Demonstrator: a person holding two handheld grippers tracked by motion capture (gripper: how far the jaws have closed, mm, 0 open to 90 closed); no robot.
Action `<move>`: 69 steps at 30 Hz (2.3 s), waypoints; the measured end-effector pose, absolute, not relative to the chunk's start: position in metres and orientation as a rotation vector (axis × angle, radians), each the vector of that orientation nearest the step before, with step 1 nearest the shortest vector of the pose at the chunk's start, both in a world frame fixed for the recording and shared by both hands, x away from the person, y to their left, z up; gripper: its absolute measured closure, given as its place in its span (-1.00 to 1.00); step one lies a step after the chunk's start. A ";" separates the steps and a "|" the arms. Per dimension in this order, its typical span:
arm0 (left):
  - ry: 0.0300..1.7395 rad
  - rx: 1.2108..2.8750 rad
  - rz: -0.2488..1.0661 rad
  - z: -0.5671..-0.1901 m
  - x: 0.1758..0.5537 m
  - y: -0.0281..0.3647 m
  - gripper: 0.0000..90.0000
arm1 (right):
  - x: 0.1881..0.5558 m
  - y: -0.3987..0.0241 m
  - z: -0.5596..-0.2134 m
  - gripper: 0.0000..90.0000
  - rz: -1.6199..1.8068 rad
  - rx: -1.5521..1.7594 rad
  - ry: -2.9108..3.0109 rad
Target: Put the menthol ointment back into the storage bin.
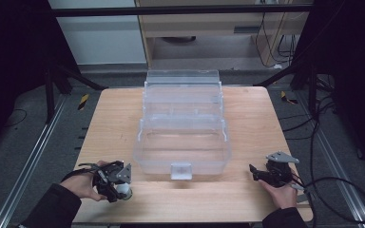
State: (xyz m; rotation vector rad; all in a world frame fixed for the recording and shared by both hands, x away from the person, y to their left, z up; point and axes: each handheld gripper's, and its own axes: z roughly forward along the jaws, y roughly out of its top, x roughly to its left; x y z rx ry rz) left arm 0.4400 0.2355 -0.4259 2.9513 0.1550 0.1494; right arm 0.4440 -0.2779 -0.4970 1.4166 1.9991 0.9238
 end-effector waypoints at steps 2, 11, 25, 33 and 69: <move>0.157 2.953 0.146 -0.426 0.440 0.235 -0.10 | 0.444 -0.278 -0.497 -0.57 0.923 1.417 1.999; 0.153 2.968 0.114 -0.429 0.442 0.232 0.02 | 0.444 -0.278 -0.498 -0.57 0.914 1.410 2.003; 0.175 2.978 0.087 -0.426 0.443 0.230 0.11 | 0.444 -0.278 -0.497 -0.57 0.915 1.413 2.006; 0.199 2.965 0.107 -0.408 0.443 0.234 0.11 | 0.444 -0.278 -0.498 -0.57 0.907 1.404 2.010; 0.398 2.830 0.203 -0.327 0.459 0.258 0.11 | 0.444 -0.277 -0.498 -0.56 0.902 1.406 2.015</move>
